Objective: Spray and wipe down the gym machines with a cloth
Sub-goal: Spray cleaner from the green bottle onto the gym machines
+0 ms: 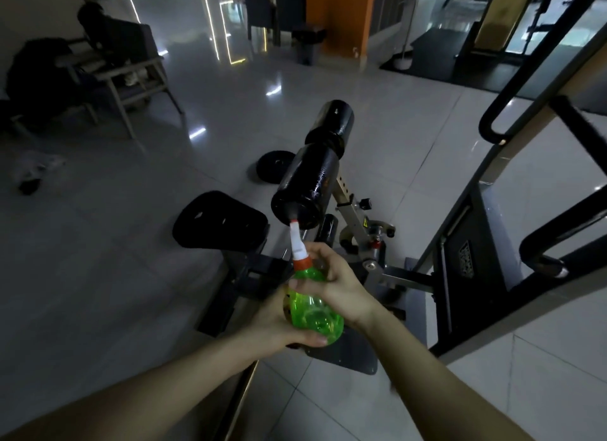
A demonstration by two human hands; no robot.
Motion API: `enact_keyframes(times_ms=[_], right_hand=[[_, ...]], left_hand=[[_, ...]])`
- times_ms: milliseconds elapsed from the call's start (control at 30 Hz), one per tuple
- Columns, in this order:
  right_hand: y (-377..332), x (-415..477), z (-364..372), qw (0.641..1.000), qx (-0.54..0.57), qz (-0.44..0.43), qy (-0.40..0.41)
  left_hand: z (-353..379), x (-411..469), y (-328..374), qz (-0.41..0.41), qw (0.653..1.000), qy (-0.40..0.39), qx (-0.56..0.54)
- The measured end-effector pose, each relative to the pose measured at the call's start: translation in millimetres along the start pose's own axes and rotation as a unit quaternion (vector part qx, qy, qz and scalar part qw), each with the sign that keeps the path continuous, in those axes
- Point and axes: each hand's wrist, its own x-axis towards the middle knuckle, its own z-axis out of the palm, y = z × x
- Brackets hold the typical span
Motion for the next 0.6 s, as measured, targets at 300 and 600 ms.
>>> enact_keyframes(times_ms=[300, 600], right_hand=[[34.3, -18.6, 72.7, 0.997, 0.013, 0.061, 0.053], [123.8, -38.4, 118.5, 0.976, 0.058, 0.184, 0.104]], left_hand=[[-42.0, -35.5, -56.9, -0.031, 0.998, -0.057, 0.006], [-48.5, -34.9, -150.4, -0.117, 0.983, -0.140, 0.009]])
